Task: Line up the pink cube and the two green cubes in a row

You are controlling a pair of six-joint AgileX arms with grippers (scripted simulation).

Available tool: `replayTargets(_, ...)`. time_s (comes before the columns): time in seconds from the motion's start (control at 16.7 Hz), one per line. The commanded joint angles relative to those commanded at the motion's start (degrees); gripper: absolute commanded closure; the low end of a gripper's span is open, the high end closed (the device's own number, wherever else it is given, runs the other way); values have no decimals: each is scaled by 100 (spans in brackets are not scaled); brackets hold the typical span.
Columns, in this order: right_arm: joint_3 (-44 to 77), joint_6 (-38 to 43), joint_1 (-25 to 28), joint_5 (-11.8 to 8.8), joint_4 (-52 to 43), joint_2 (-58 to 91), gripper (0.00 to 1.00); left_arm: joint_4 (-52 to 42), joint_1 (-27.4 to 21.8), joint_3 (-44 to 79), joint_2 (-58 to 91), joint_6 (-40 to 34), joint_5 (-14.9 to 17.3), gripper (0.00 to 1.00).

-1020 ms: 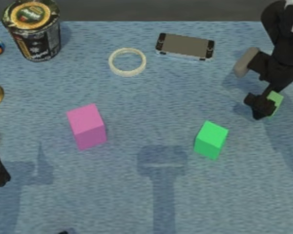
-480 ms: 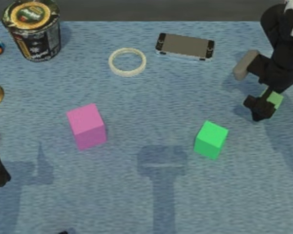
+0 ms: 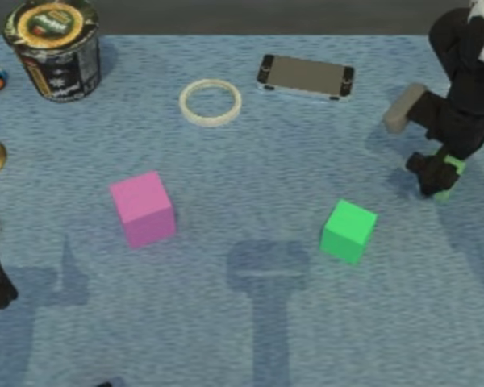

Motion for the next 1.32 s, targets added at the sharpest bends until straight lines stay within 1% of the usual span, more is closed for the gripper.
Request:
replayTargets(0.12,0,0,0,0,0,0,98,0,0,0,0,0,0,0)
replayTargets(0.18,0,0,0,0,0,0,100,0,0,0,0,0,0,0)
replayTargets(0.6,0,0,0,0,0,0,100,0,0,0,0,0,0,0)
replayTargets(0.66,0,77,0,-70,-125,-200,100,0,0,0,0,0,0,0)
replayTargets(0.72,20,69,8,-70,-145,-202,100,0,0,0,0,0,0,0)
replayTargets(0.84,216,51,29,-74,-364,-253,100,0,0,0,0,0,0,0)
replayTargets(1.14,914,65,46,-75,-1387,-512,100,0,0,0,0,0,0,0)
replayTargets(1.32,990,67,51,-74,-1474,-559,100,0,0,0,0,0,0,0)
